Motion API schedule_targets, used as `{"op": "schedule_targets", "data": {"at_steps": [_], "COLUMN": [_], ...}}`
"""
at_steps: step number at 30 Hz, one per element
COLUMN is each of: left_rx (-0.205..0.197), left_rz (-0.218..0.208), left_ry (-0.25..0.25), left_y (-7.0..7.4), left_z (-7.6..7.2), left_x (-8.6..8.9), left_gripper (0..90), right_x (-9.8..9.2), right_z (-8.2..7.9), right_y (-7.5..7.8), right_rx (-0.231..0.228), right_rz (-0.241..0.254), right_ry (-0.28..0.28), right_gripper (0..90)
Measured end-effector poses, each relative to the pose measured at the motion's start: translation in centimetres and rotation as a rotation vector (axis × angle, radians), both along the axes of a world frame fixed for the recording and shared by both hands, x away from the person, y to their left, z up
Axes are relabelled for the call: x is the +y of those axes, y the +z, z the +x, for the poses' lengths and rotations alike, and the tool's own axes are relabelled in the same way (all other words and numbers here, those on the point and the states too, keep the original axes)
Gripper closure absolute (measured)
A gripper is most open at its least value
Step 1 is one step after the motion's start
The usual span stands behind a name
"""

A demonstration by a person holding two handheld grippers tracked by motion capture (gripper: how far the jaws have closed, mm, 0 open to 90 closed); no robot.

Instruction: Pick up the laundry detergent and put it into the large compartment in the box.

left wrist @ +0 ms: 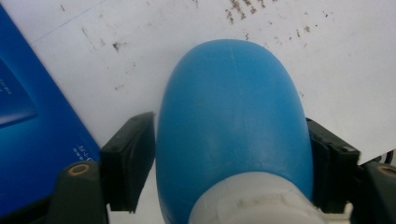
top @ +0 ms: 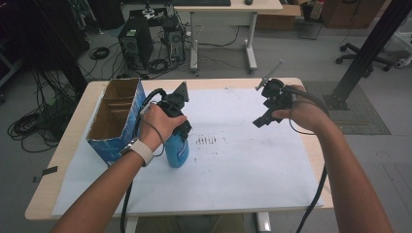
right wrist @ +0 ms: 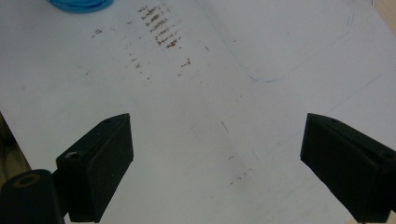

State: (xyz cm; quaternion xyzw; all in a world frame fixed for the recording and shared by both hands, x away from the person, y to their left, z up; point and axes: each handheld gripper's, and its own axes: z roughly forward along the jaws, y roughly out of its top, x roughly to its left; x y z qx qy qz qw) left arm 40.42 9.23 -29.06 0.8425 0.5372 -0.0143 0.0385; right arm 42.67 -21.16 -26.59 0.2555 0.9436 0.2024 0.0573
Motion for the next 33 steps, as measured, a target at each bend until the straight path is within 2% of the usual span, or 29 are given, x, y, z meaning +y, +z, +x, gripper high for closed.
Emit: {"op": "schedule_targets", "data": {"at_steps": [6, 13, 22, 33], "left_rx": [0.003, -0.012, -0.007, -0.018], "left_rz": [-0.020, -0.004, -0.010, -0.014], "left_ry": [-0.003, -0.008, 0.005, 0.005], "left_y": [0.0, 0.2, 0.4, 1.9], "left_z": [0.0, -0.1, 0.0, -0.2], "left_x": [0.0, -0.1, 0.3, 0.3], "left_gripper": [33.7, 36.2, 37.1, 37.1], "right_x": [0.0, 0.0, 0.0, -0.3], "right_z": [0.0, 0.0, -0.1, -0.3], "right_y": [0.0, 0.0, 0.1, 0.3], "right_rx": [-0.001, -0.002, -0.003, -0.006], "right_rz": [0.000, -0.003, -0.002, 0.001], "right_ry": [0.000, -0.001, -0.001, -0.007], "right_gripper": [9.6, 9.7, 9.7, 10.0]}}
